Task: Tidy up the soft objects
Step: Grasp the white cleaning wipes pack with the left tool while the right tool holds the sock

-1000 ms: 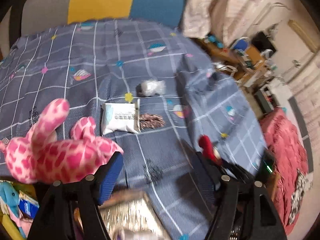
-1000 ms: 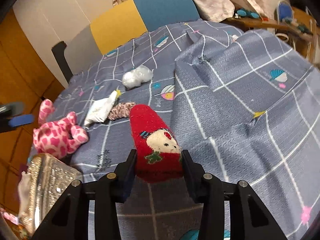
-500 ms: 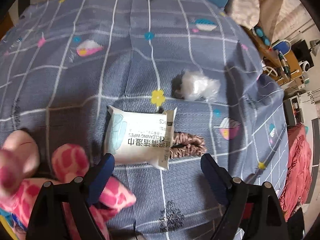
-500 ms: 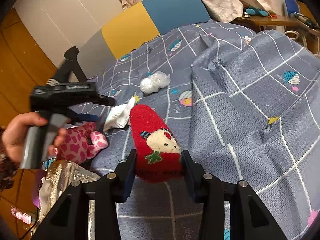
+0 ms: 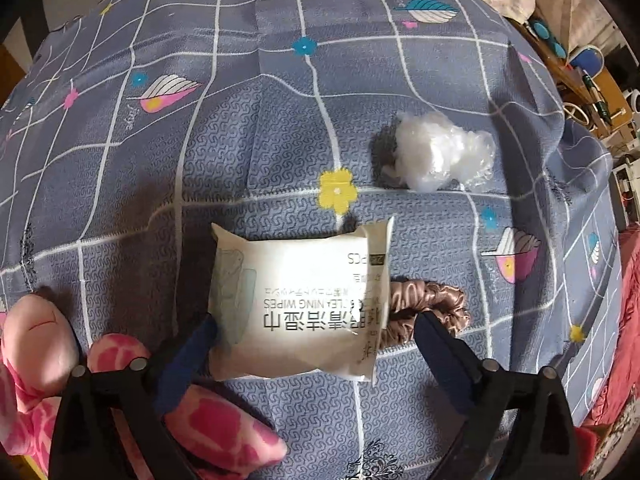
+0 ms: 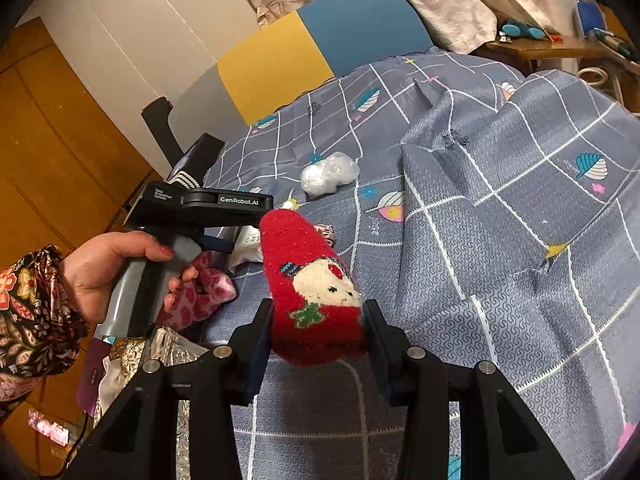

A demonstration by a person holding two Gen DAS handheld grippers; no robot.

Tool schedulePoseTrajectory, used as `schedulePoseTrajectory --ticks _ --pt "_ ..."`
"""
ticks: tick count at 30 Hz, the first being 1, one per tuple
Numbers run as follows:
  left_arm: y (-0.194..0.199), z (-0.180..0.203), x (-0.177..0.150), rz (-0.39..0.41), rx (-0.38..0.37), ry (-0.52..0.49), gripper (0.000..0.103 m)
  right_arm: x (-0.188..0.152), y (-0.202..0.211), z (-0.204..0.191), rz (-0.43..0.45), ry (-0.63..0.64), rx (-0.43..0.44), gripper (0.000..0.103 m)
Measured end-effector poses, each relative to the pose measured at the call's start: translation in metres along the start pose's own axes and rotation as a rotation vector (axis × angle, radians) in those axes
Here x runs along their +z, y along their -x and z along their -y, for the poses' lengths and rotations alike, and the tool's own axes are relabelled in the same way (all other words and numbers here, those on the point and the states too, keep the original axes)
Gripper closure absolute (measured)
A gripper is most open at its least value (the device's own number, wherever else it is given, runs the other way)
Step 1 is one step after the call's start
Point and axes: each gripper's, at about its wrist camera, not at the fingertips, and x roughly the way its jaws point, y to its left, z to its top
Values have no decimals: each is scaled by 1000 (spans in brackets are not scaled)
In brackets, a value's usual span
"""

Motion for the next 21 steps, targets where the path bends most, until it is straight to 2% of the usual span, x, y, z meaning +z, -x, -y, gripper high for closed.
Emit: schedulePoseTrajectory --ticks 1,2,6,9,10,11,13,15,16,17,19,21 --pt "-1 0 0 -2 21 -4 16 0 0 -1 2 2 0 59" --pt "-1 0 1 -3 35 -8 20 1 1 -1 2 5 2 59" --pt "2 -4 -1 8 19 10 27 0 0 -3 0 10 0 59" --pt "9 -11 -5 21 -5 26 45 0 -1 -1 -3 5 -6 59" --pt "12 -13 -6 24 -8 36 68 0 -2 -1 -5 6 -7 59" --pt "16 -18 -6 25 -24 57 74 0 -2 -1 -4 7 -11 59" --pt "16 -30 -7 10 -41 57 74 -1 -3 0 -3 1 -21 59" --pt "16 -28 -6 7 -50 33 67 -1 -2 2 -4 -16 -18 59" --pt "15 -27 -5 7 -60 28 52 -1 -1 3 -2 -22 -17 59" --pt "13 -25 -3 8 -70 31 29 0 0 2 1 -21 -12 59" --pt "10 -20 0 22 -77 43 4 -1 1 0 5 -9 -19 59" --pt "6 -13 3 25 -70 34 3 -1 0 -1 3 -2 -21 59"
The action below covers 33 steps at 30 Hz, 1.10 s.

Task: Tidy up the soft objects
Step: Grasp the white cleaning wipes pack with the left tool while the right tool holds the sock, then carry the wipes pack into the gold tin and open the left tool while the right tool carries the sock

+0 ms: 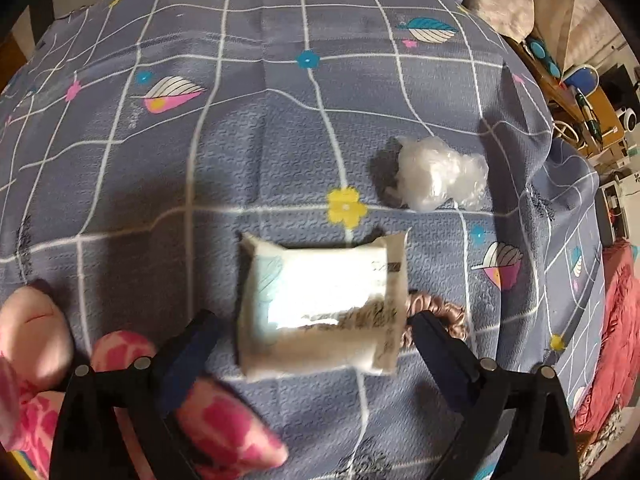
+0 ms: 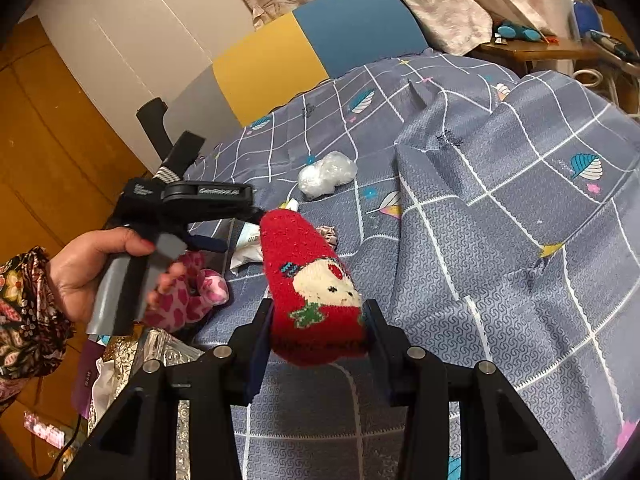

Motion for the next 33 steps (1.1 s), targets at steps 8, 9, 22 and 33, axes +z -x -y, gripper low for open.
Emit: schedulePoseTrajectory --ticks 8,9,22,33 --pt "-31 25 12 -69 125 -72 17 2 1 1 2 -8 3 59" --pt "-32 27 12 -71 133 -73 19 2 1 2 3 -12 2 59" --pt "25 18 -9 21 22 -36 27 1 -1 4 -1 -11 -13 59" --pt "120 13 -60 115 -128 -116 27 0 0 7 -1 -13 -34 59"
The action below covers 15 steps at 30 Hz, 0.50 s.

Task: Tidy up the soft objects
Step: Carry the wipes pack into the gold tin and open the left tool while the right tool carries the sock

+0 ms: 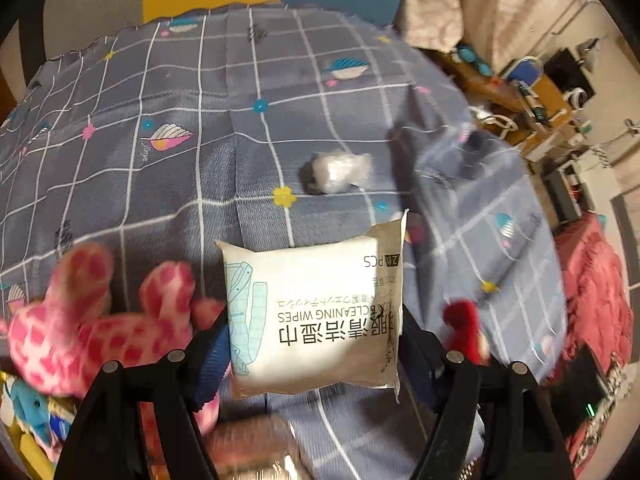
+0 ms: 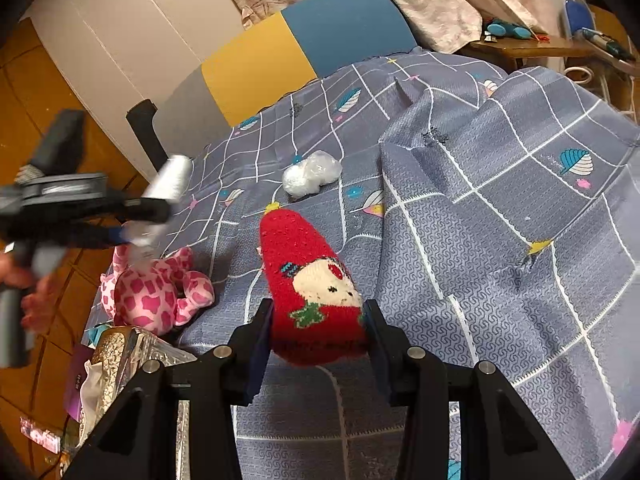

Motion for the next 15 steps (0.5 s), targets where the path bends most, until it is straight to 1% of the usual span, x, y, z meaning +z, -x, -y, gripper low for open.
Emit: schedulePoseTrajectory --ticks 4,9,11,13,15 --pt "40 -5 -29 38 -40 -18 27 -2 1 -3 2 12 -10 59" --pt "97 -22 -72 86 -105 -33 27 -5 2 -6 5 32 -22 59" --pt "121 -33 -94 110 -126 -30 27 -6 2 -8 7 39 -28 59" --pt "135 -46 -113 120 -132 -18 27 -7 2 -9 9 45 -28 59" --pt "147 -66 -135 126 -128 10 27 -7 2 -9 12 52 -36 59"
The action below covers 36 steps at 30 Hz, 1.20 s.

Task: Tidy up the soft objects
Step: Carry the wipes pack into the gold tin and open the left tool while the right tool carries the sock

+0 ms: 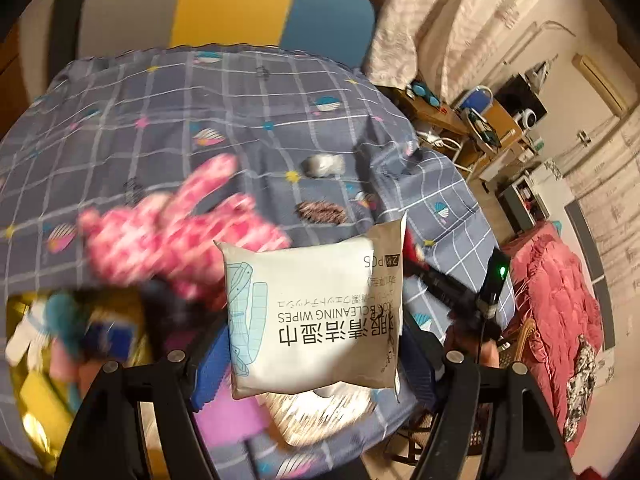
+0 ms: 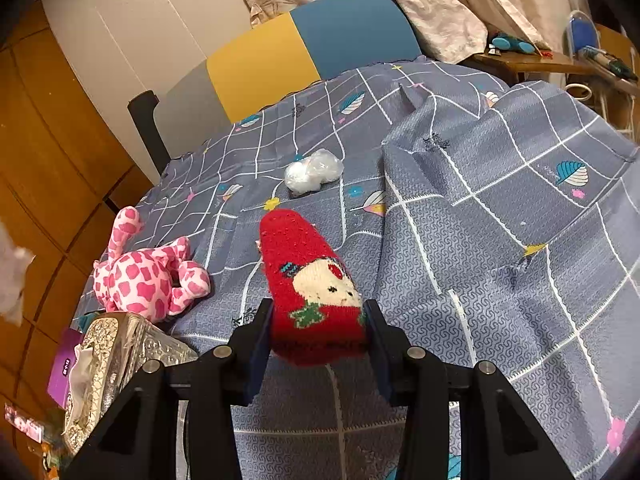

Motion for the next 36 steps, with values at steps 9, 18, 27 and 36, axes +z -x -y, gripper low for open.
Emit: schedulePoseTrajectory --ticks 9,18,27,36 --pt "31 -108 -90 11 60 189 27 -2 6 -3 40 25 -2 59" --pt "14 -207 -162 -79 50 396 27 -7 27 -15 99 54 -6 59" --pt "-6 -268 -191 -144 52 456 27 -11 83 -70 191 112 57 59" --pt "-34 -268 -190 -246 207 255 26 -22 115 -155 220 195 199 59"
